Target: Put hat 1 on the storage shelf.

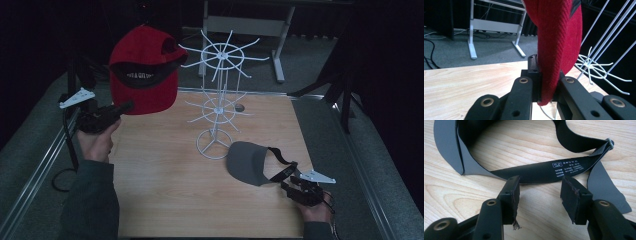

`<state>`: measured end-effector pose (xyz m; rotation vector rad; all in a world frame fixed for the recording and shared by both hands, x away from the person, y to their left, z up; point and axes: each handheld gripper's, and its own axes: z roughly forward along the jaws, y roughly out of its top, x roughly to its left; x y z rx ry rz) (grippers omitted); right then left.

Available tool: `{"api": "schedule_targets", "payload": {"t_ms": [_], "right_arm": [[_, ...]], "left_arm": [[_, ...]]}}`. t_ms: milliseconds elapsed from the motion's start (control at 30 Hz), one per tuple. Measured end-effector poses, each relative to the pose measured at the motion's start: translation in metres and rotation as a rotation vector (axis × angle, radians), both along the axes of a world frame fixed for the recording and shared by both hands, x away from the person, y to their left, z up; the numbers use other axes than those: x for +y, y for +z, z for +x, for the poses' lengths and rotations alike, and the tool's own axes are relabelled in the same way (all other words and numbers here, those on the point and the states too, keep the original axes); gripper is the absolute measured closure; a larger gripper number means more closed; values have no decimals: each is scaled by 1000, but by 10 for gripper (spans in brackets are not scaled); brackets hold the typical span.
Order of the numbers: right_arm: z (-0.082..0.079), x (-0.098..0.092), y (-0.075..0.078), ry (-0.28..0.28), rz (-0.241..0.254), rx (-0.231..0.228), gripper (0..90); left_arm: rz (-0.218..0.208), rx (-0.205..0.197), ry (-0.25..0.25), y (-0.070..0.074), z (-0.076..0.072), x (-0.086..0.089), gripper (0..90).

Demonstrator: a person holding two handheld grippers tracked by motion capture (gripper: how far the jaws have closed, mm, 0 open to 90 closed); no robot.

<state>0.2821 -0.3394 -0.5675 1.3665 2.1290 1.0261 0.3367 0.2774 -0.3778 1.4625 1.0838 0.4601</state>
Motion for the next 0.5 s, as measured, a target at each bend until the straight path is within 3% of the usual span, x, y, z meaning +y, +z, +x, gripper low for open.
{"api": "schedule_targets", "payload": {"t_ms": [500], "right_arm": [[0, 0, 0, 0, -3, -2, 494]], "left_arm": [[-46, -30, -14, 8, -4, -1, 860]]}}
